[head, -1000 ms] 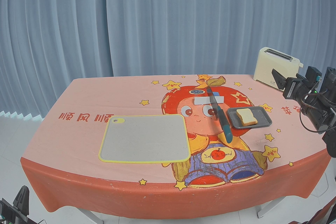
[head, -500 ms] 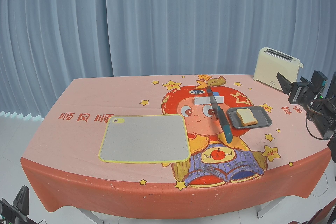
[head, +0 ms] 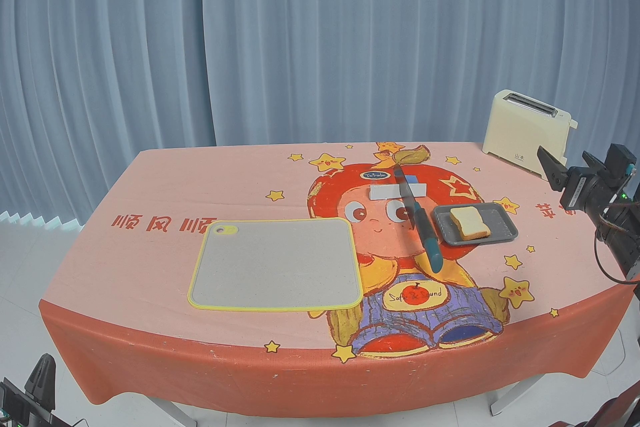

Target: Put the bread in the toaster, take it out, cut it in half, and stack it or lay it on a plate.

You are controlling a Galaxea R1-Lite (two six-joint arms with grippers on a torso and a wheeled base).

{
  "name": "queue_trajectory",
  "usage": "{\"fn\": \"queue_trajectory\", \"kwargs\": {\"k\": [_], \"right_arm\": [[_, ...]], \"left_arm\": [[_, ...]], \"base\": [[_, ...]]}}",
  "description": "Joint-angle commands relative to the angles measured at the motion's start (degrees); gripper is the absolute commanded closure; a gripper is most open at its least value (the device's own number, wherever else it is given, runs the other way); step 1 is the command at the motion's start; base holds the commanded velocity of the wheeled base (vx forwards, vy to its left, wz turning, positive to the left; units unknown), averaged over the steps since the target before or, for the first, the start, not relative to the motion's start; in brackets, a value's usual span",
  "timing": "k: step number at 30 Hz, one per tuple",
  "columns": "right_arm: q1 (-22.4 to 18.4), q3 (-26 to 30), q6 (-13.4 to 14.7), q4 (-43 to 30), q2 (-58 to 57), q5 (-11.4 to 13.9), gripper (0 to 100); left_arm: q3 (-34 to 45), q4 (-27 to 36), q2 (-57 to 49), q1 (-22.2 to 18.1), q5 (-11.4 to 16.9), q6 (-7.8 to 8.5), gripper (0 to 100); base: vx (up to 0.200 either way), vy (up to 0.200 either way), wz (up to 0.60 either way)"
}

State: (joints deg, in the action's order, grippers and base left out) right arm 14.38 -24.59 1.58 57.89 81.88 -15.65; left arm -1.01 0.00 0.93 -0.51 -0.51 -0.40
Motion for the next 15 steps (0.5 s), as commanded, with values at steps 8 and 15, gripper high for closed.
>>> {"fn": "queue_trajectory", "kwargs": {"k": [8,15], "right_arm": [[0.12,0.95,-0.27,0.11,-1.11,0.01,0],[0.03,1.39,-0.18,0.03,-2.61,1.41,0]], "left_arm": [[1.01,0.0,-0.93,-0.02,-0.02,0.05,100],[1.01,0.0,-0.93,-0.02,-0.02,0.05,100]], "base": [[0.0,0.0,0.0],[0.0,0.0,0.0]]}}
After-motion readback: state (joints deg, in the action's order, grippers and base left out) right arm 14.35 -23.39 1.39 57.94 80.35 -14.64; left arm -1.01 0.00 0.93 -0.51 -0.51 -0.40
